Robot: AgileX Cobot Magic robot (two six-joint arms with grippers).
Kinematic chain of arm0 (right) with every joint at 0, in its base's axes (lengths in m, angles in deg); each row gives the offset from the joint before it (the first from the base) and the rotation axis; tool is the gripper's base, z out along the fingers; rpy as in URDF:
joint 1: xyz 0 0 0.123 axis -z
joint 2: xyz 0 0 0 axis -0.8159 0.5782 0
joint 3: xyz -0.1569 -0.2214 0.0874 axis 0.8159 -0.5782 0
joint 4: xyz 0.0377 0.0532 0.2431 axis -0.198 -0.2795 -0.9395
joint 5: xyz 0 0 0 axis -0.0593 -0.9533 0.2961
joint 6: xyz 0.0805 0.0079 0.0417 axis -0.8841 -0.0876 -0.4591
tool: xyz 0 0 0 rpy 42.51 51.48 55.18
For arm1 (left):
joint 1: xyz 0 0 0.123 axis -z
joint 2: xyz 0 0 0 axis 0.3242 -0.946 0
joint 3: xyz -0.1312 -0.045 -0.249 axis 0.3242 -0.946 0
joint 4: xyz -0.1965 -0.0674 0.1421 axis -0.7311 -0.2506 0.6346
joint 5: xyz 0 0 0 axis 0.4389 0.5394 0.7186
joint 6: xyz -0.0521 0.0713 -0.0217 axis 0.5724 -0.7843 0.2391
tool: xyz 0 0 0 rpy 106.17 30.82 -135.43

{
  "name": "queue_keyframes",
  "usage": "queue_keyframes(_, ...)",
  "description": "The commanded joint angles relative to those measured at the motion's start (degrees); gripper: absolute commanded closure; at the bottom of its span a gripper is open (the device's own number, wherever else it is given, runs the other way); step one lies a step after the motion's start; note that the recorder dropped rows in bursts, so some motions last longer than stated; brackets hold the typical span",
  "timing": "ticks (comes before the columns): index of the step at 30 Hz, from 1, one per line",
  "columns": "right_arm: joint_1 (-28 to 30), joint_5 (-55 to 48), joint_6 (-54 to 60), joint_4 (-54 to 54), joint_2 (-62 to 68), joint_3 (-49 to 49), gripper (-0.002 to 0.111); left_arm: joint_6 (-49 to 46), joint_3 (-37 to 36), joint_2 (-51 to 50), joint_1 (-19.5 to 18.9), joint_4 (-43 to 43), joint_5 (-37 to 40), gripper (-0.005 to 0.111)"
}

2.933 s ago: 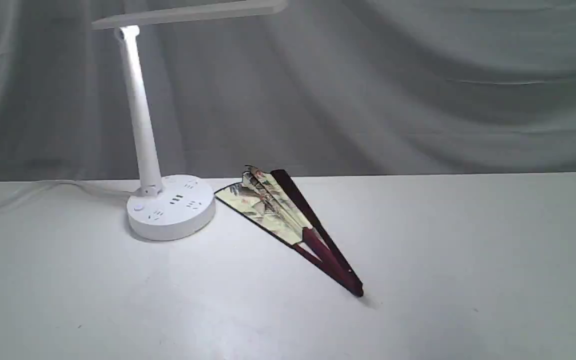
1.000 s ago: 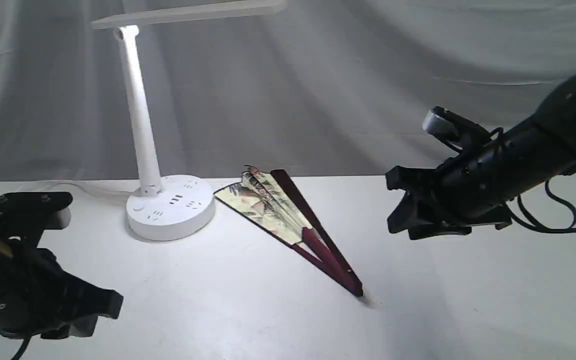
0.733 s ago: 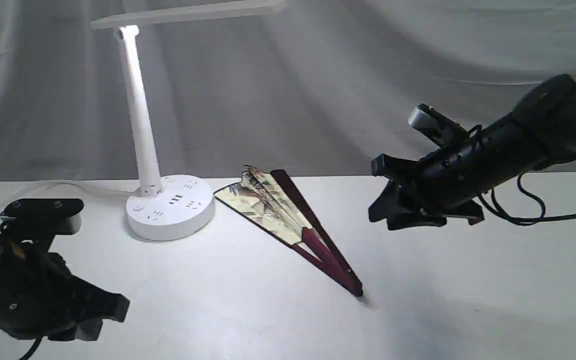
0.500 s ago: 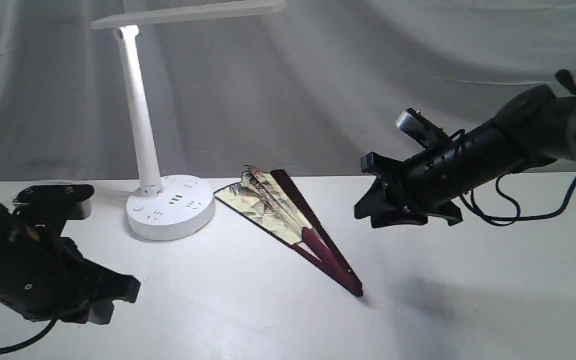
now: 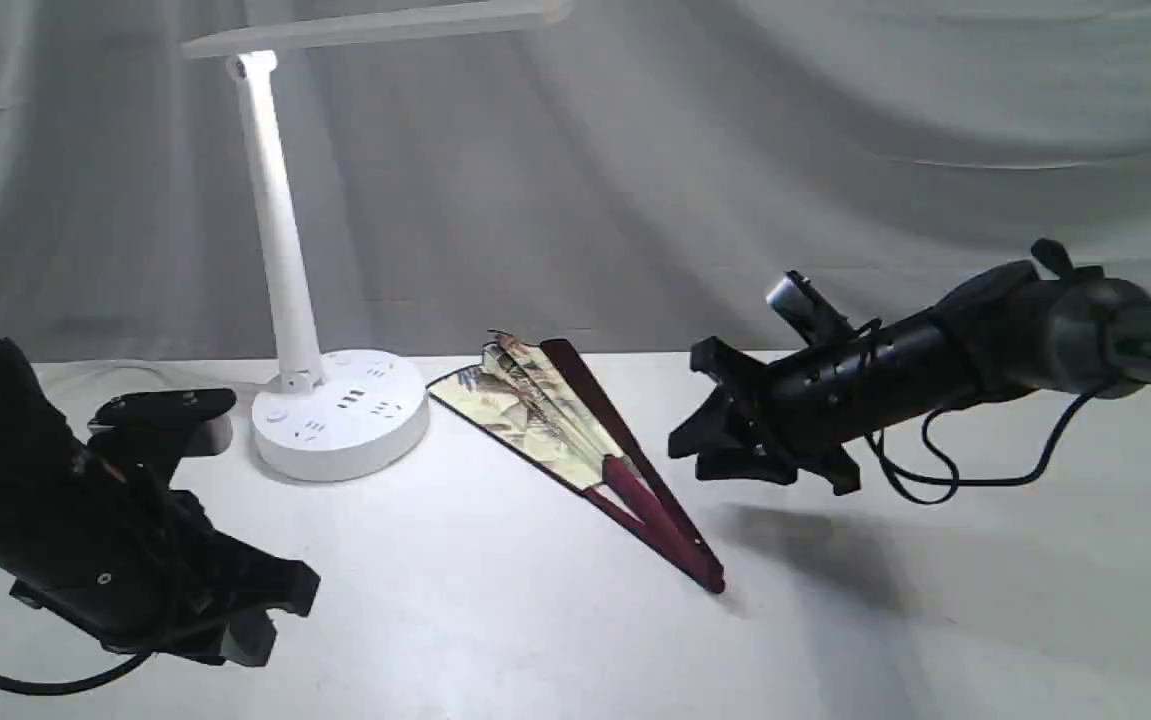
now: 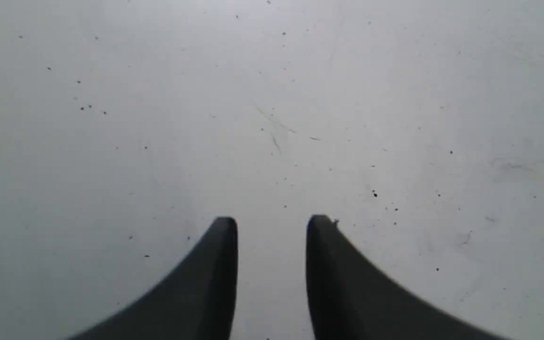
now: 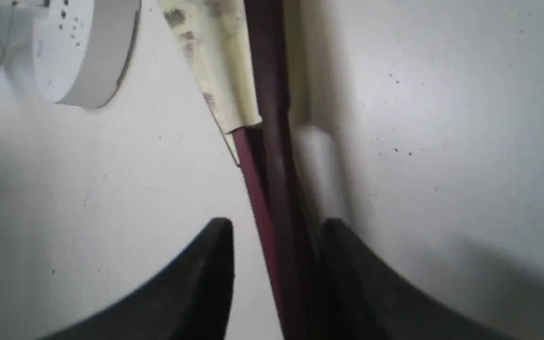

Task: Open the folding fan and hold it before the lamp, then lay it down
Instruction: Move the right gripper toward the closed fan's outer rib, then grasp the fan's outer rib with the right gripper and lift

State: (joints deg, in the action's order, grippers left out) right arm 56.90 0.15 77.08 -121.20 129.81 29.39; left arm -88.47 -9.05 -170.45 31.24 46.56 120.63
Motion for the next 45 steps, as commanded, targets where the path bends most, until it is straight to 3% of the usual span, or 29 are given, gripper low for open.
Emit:
queue_keyframes(1, -1.1, 2.8, 1.4, -1.7, 1.0, 0.4, 0.076, -0.6, 0.4, 0.2, 0.4, -0.7, 0.5, 0.082)
queue_keyframes(20, -1.2, -2.2, -8.0, -2.3, 13.4, 20.2, 0.076, -0.4, 0.4, 0.2, 0.4, -0.7, 1.2, 0.082)
queue_keyframes(34, -3.8, -3.5, -7.5, -3.1, 14.5, 20.7, 0.076, -0.6, 0.4, 0.2, 0.4, -0.7, 1.0, 0.082)
queue_keyframes(41, -4.0, -5.5, -13.6, 5.8, 14.5, 20.7, 0.076, -0.6, 0.4, 0.2, 0.4, -0.7, 1.0, 0.082)
queue_keyframes(45, -4.0, -6.9, -12.7, 5.1, 14.5, 20.7, 0.08, -0.6, 0.4, 0.2, 0.4, -0.7, 1.0, 0.082)
